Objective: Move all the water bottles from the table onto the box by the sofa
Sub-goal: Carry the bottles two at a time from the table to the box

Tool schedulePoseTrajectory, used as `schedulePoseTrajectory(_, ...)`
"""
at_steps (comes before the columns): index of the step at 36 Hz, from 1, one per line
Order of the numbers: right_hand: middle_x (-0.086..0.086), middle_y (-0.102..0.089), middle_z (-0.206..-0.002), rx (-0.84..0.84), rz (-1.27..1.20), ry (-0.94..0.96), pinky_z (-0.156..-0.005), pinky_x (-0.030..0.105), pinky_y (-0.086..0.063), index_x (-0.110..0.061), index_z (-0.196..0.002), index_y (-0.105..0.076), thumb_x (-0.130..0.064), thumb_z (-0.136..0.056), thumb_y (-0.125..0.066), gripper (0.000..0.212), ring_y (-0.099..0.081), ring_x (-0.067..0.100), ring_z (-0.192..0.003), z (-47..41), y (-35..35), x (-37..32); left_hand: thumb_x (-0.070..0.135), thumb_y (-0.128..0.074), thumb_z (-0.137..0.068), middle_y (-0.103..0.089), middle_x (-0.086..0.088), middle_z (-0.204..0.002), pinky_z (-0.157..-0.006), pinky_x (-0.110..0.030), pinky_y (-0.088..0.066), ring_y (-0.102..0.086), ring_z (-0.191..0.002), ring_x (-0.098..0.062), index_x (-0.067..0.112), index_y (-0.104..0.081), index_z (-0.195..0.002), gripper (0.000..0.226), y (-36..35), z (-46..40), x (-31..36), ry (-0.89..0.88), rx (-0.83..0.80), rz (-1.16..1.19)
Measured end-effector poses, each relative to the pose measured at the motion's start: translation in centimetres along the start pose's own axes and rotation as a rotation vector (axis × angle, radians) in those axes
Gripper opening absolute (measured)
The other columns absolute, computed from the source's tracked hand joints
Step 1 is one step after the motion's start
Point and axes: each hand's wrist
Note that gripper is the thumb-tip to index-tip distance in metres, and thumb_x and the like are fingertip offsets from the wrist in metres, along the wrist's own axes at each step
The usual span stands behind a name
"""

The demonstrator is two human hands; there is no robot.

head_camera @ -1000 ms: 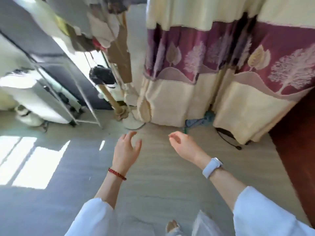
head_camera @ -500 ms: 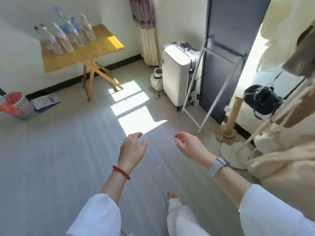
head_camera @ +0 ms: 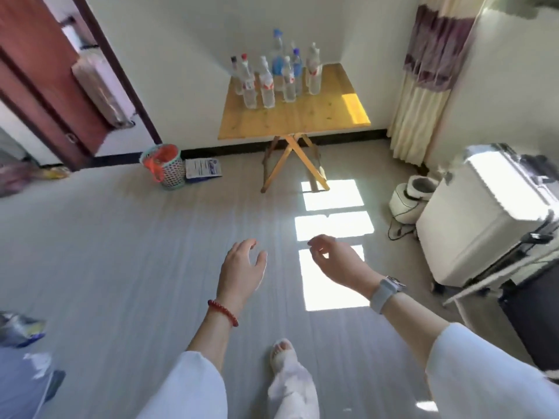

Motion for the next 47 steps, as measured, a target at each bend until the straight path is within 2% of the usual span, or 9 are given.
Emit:
schedulePoseTrajectory(5,0.01,-0.065,-0.115,0.019,0.001,0.029,-0.084,0.028,-0.046,-0.007,-0.115,-0.058,-0.02,-0.092,-0.046,0.029,-0.062,0.025,-0.1,-13.3,-0.1,-2.3,0.024,-0.054,-0.09,-0.057,-0.008,-0.122,-0.091,-0.025,-0.038,-0.051,-0.115,-0.021,0.012,-0.054,-0.121,0.034,2.4,-13.6,-1.8,-0.029,0.059,-0.007)
schedulePoseTrajectory(14,0.009,-0.066,-0.111,0.054,0.028,0.03,-0.088,0.032,-0.048,-0.01,-0.116,-0.057,-0.02,-0.092,-0.046,0.028,-0.062,0.023,-0.102,-34.9,2.4,-6.1,0.022,-0.054,-0.089,-0.059,-0.006,-0.118,-0.093,-0.033,-0.044,-0.053,-0.111,-0.021,0.011,-0.056,-0.117,0.03,5.5,-36.4,-1.7,-0.102,0.105,0.031)
schedulePoseTrajectory(25,0.012,-0.065,-0.11,0.119,-0.067,-0.031,-0.074,0.023,-0.042,-0.008,-0.12,-0.052,-0.019,-0.092,-0.047,0.031,-0.063,0.026,-0.1,-60.5,2.5,-2.6,0.025,-0.054,-0.089,-0.057,-0.004,-0.123,-0.092,-0.024,-0.039,-0.052,-0.113,-0.017,0.012,-0.053,-0.12,0.033,1.8,-60.6,-4.1,-0.073,0.056,0.047)
schedulePoseTrajectory(31,0.013,-0.06,-0.117,0.156,-0.123,-0.111,-0.086,0.039,-0.049,-0.008,-0.127,-0.044,-0.022,-0.091,-0.049,0.039,-0.061,0.028,-0.1,-76.1,3.5,-1.5,0.027,-0.052,-0.091,-0.05,-0.008,-0.131,-0.097,-0.031,-0.041,-0.048,-0.12,-0.02,0.012,-0.043,-0.129,0.042,0.9,-75.7,-4.5,-0.025,0.032,0.015)
schedulePoseTrajectory(36,0.013,-0.049,-0.131,0.204,-0.135,-0.207,-0.088,0.034,-0.044,-0.01,-0.136,-0.032,-0.03,-0.091,-0.05,0.053,-0.054,0.025,-0.113,-86.3,2.7,-0.2,0.025,-0.054,-0.09,-0.047,-0.009,-0.133,-0.09,-0.027,-0.043,-0.047,-0.12,-0.021,0.012,-0.037,-0.133,0.048,-0.4,-84.6,-5.5,0.001,0.082,0.04)
schedulePoseTrajectory(39,0.015,-0.042,-0.137,0.215,-0.164,-0.245,-0.093,0.034,-0.041,-0.006,-0.139,-0.025,-0.032,-0.089,-0.054,0.064,-0.047,0.027,-0.121,-91.3,1.6,0.5,0.026,-0.054,-0.09,-0.04,-0.012,-0.139,-0.095,-0.031,-0.043,-0.043,-0.126,-0.023,0.01,-0.03,-0.138,0.055,-1.8,-89.1,-6.5,0.026,0.049,0.069)
schedulePoseTrajectory(42,0.018,-0.033,-0.143,0.232,-0.214,-0.317,-0.101,0.039,-0.037,-0.004,-0.141,-0.019,-0.032,-0.087,-0.057,0.072,-0.04,0.031,-0.128,-95.4,0.4,1.3,0.028,-0.054,-0.09,-0.031,-0.013,-0.146,-0.102,-0.032,-0.036,-0.036,-0.132,-0.025,0.01,-0.02,-0.142,0.065,-3.3,-93.7,-7.6,0.024,0.012,0.092)
schedulePoseTrajectory(45,0.018,-0.027,-0.146,0.283,-0.232,-0.372,-0.105,0.037,-0.031,-0.003,-0.143,-0.014,-0.033,-0.086,-0.059,0.078,-0.031,0.031,-0.133,-98.7,-0.7,2.2,0.033,-0.056,-0.088,-0.027,-0.014,-0.147,-0.098,-0.024,-0.026,-0.029,-0.135,-0.025,0.011,-0.015,-0.144,0.072,-4.8,-98.2,-8.5,-0.007,-0.013,0.095)
schedulePoseTrajectory(47,0.018,-0.023,-0.147,0.326,-0.263,-0.399,-0.108,0.036,-0.026,-0.003,-0.144,-0.01,-0.033,-0.084,-0.061,0.084,-0.024,0.03,-0.136,-100.6,-1.2,2.7,0.036,-0.057,-0.086,-0.022,-0.014,-0.15,-0.1,-0.027,-0.025,-0.023,-0.137,-0.026,0.013,-0.01,-0.145,0.078,-5.7,-101.1,-8.9,-0.025,-0.047,0.119)
Point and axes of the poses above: each hand's wrist, its own z-axis away from the middle knuckle, its own y-axis out of the back of the hand, x = y × z
